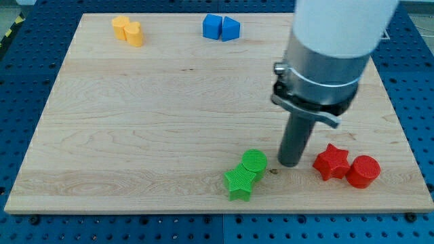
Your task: Push the red star into the red circle
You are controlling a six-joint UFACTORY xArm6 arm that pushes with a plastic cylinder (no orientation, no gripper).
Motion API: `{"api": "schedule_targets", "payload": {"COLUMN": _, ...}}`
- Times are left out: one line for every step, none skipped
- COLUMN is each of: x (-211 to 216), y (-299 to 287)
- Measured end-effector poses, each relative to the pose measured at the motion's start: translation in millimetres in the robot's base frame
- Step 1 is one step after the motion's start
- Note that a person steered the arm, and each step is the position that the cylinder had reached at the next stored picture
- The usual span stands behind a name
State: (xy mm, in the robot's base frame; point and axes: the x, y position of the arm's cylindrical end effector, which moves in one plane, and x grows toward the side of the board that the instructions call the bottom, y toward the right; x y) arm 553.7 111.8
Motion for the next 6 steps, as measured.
{"api": "schedule_targets", "payload": {"x": 0, "y": 18}}
{"api": "schedule_targets", "payload": {"x": 1, "y": 27}}
{"api": "schedule_targets", "payload": {"x": 1, "y": 27}}
{"api": "schedule_targets", "payload": {"x": 10, "y": 27}}
{"api": "schedule_targets", "payload": {"x": 13, "y": 27}}
{"api": "schedule_targets", "payload": {"x": 13, "y": 32}}
